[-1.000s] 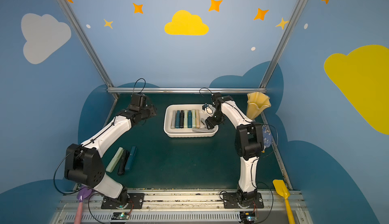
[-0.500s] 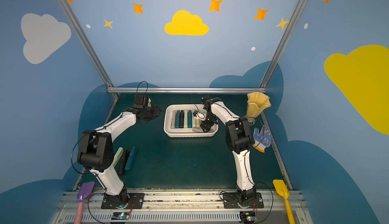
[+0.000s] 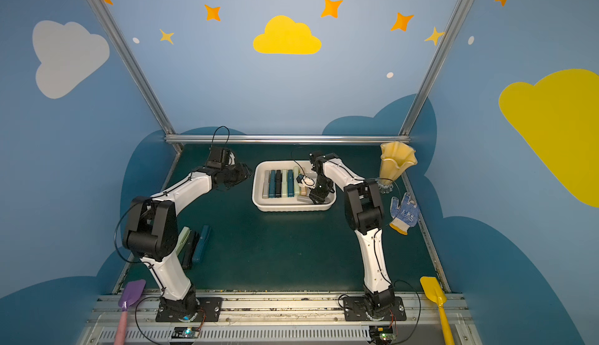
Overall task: Put the pruning pliers into the storage box
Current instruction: Adjust the pruning pliers in the storage box.
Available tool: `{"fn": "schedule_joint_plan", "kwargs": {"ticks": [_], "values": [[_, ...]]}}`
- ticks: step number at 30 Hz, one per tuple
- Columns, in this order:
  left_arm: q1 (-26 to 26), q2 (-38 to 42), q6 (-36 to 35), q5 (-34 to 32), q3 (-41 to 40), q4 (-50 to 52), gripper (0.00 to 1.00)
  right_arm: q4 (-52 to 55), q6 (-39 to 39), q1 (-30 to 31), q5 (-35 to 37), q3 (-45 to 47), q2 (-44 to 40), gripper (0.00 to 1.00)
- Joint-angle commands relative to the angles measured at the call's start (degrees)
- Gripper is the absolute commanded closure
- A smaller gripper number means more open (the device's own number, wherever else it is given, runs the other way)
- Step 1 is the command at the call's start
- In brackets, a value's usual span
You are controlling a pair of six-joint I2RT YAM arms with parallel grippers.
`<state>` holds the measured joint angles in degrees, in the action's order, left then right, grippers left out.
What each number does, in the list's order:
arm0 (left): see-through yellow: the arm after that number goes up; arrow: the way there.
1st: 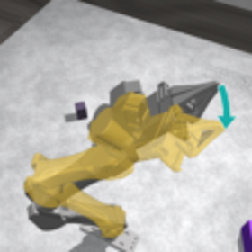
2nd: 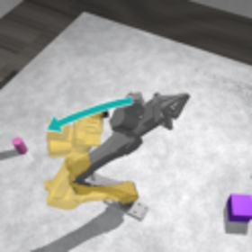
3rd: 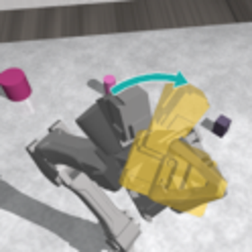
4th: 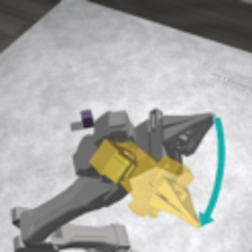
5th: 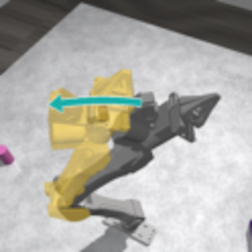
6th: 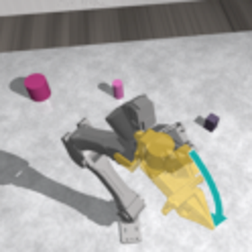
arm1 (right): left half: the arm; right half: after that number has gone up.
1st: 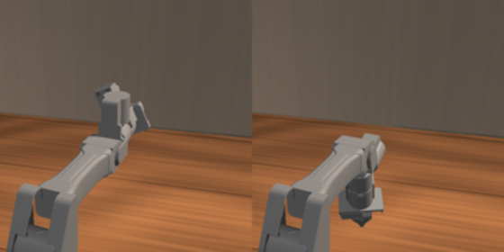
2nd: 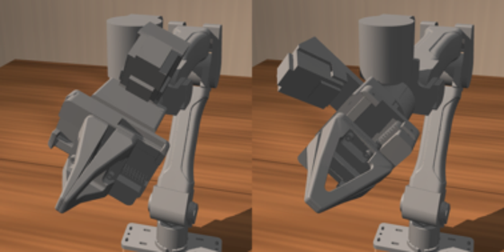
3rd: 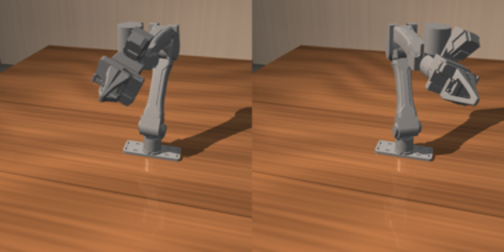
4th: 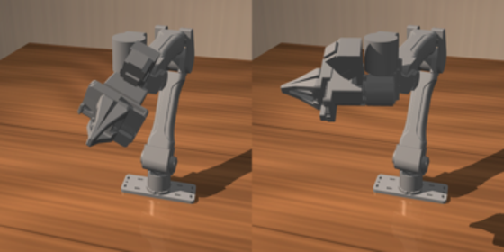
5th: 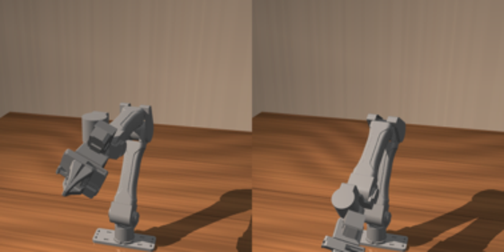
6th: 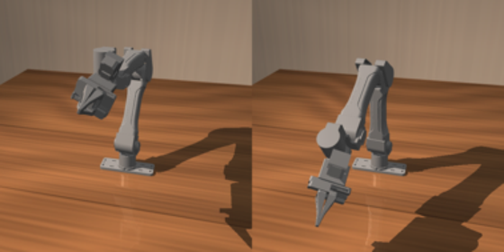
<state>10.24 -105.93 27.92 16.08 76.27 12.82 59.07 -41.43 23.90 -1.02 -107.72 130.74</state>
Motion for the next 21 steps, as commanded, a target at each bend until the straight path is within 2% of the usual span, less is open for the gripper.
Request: {"fn": "schedule_joint_plan", "kwargs": {"ticks": [1, 7, 10, 15, 21], "values": [[-0.2, -1.5, 0.4, 1.3, 1.0, -0.6, 0.41, -1.3, -1.3, 0.2, 0.5, 1.1, 0.8, 0.44], [0.1, -3.0, 0.7, 2.1, 1.4, -1.1, 0.41, 0.9, -2.0, 0.2, 2.1, 1.4, -1.9, 0.58], [0.3, -3.6, 0.4, 2.1, 1.7, -1.0, 0.42, 1.7, -2.2, 0.3, 3.0, 1.6, -3.1, 0.61], [0.4, -3.8, 0.3, 2.0, 1.4, -1.2, 0.42, 3.5, -1.8, 0.5, 5.3, 1.3, -4.3, 0.75], [0.4, -4.0, 0.2, 2.0, 1.3, -1.5, 0.42, 7.8, -0.6, 0.9, 7.9, -0.5, -6.4, 0.79]]}}
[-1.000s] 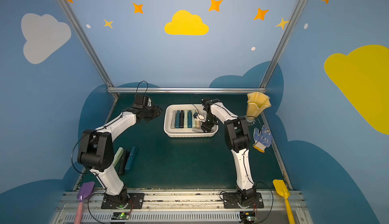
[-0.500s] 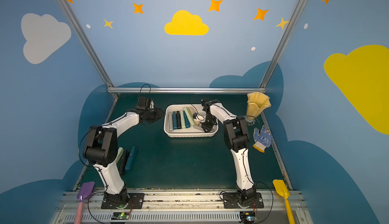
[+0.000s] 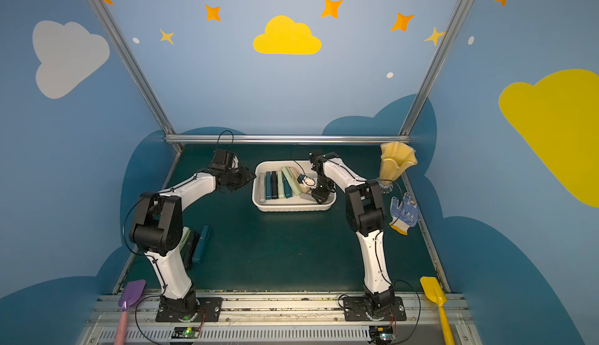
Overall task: Put the pruning pliers into the storage box
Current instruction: Adjust the pruning pliers in the storage box.
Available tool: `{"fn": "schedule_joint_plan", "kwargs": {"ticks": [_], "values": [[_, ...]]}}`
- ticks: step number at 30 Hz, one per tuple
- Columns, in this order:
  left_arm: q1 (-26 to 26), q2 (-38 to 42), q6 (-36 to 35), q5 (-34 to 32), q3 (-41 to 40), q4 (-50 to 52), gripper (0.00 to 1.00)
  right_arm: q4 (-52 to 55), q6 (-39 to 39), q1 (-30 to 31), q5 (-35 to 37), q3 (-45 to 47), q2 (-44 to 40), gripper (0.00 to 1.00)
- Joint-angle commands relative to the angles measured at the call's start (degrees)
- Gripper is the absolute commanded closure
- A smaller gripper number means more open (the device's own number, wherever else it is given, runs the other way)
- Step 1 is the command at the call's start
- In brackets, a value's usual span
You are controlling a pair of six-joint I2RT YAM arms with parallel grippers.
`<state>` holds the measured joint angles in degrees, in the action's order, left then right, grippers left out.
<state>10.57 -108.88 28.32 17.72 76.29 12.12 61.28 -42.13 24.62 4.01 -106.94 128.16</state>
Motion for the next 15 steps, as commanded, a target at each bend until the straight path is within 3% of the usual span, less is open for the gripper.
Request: {"fn": "schedule_joint_plan", "kwargs": {"ticks": [1, 15], "values": [[0.1, -1.1, -0.3, 0.4, 1.3, -0.8, 0.42, 6.6, 0.4, 0.2, 3.5, -1.6, -4.2, 0.8], [0.2, -1.9, -0.3, 1.4, 1.6, -1.5, 0.42, 12.2, 5.3, 0.9, 8.6, 0.1, -11.6, 0.82]]}}
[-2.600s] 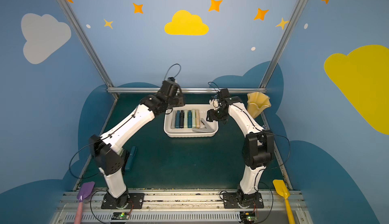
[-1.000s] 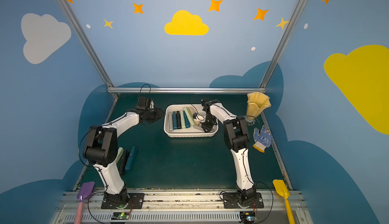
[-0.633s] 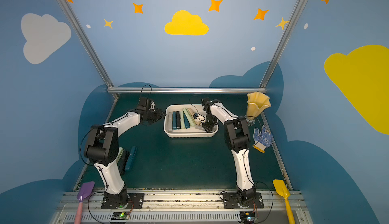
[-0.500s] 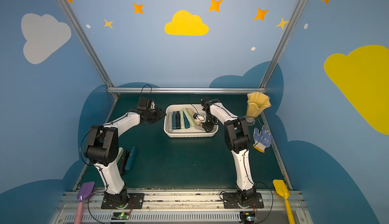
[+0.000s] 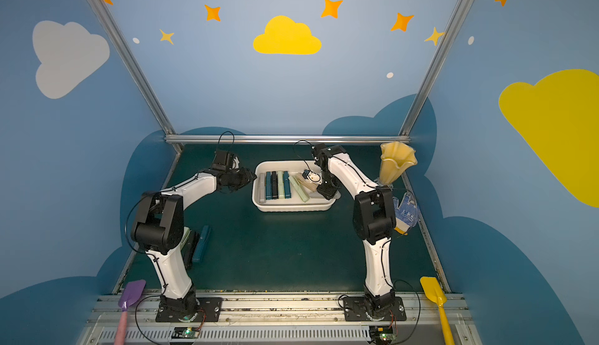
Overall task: Put the pruning pliers into the storage box
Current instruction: Adjust the pruning pliers in the storage box.
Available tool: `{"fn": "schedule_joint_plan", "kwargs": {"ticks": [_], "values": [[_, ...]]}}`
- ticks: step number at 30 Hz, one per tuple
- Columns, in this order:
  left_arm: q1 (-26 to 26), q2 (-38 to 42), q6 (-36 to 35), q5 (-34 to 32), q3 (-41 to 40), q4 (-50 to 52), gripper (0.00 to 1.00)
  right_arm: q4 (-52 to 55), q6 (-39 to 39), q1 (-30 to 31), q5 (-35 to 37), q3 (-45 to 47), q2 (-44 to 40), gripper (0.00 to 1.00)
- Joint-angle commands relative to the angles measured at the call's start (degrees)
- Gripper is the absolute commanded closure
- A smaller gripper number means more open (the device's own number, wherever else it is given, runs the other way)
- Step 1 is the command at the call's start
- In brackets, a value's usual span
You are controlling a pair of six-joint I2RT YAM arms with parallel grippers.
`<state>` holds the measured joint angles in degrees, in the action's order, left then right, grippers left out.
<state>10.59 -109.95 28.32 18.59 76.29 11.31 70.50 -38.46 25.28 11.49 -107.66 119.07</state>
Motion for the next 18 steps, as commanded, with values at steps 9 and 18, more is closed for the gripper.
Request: {"fn": "schedule_joint_plan", "kwargs": {"ticks": [9, 18], "values": [[0.3, -0.9, -0.6, 0.6, 1.7, -0.7, 0.42, 3.8, 3.9, 0.4, 0.4, 3.6, -4.6, 0.75], [0.5, -1.4, -0.6, 1.3, 2.3, -0.8, 0.42, 3.5, 8.2, 0.8, 2.2, 6.9, -5.0, 0.72]]}}
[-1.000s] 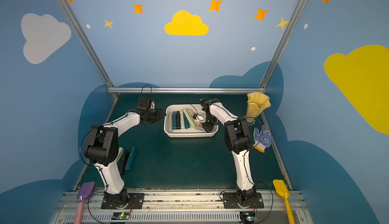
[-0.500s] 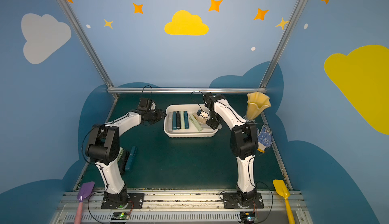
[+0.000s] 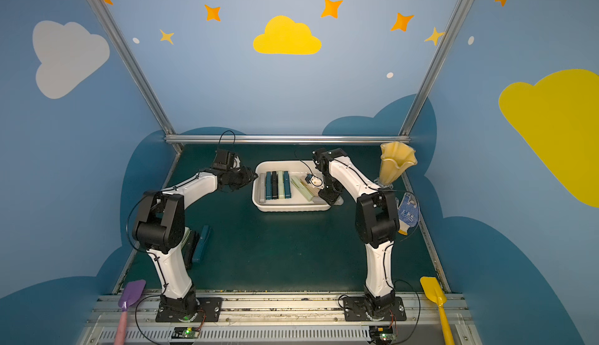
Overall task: Put the pruning pliers into the storage box
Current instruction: Adjust the pruning pliers in the storage box.
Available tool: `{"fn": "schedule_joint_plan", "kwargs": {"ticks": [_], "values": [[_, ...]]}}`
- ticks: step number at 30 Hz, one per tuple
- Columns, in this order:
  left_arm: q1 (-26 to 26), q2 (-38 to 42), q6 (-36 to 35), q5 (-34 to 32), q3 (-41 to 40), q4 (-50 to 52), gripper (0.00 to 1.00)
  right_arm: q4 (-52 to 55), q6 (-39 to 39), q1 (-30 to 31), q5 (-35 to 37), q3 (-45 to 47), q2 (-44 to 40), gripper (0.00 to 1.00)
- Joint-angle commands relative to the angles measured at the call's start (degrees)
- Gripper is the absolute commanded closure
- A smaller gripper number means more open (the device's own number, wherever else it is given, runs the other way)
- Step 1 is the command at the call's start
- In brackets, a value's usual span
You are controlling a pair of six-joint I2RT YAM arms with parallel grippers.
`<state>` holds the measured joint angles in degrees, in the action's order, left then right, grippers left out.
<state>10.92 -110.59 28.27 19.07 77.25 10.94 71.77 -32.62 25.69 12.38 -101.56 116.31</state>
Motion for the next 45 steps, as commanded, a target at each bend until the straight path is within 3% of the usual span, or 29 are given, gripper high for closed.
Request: {"fn": "schedule_joint_plan", "kwargs": {"ticks": [1, 6, 11, 20, 27, 34, 39, 45], "values": [[0.2, -0.8, -0.6, 0.8, 1.4, -0.4, 0.42, 2.4, 2.8, 0.4, 2.1, 0.8, -2.3, 0.72], [0.2, -0.8, -0.8, 1.0, 1.5, -0.3, 0.42, 4.2, 5.8, 0.5, 4.7, -2.3, -3.6, 0.71], [0.2, -0.8, -0.9, 1.5, 1.5, -0.4, 0.42, 5.7, 8.0, 1.2, -0.7, -4.2, -4.6, 0.61], [0.5, -0.8, -1.3, 1.6, 1.9, 0.1, 0.42, 5.6, 10.4, 2.1, 3.2, -8.1, 5.0, 0.6], [0.6, -1.3, -1.4, 1.9, 2.8, 0.1, 0.42, 5.6, 11.0, 2.0, 2.3, -7.4, 4.7, 0.54], [1.0, -1.0, -2.1, 1.7, 3.0, 0.5, 0.42, 7.2, 11.4, 2.3, 8.7, -8.4, 5.0, 0.48], [1.0, -0.7, -2.2, 1.6, 2.9, 0.6, 0.41, 5.1, 12.9, 2.7, 7.7, -12.9, 8.7, 0.44], [1.1, 0.3, -2.6, 1.2, 3.3, 1.6, 0.41, 3.2, 13.9, 3.6, 9.3, -19.8, 15.6, 0.48]]}}
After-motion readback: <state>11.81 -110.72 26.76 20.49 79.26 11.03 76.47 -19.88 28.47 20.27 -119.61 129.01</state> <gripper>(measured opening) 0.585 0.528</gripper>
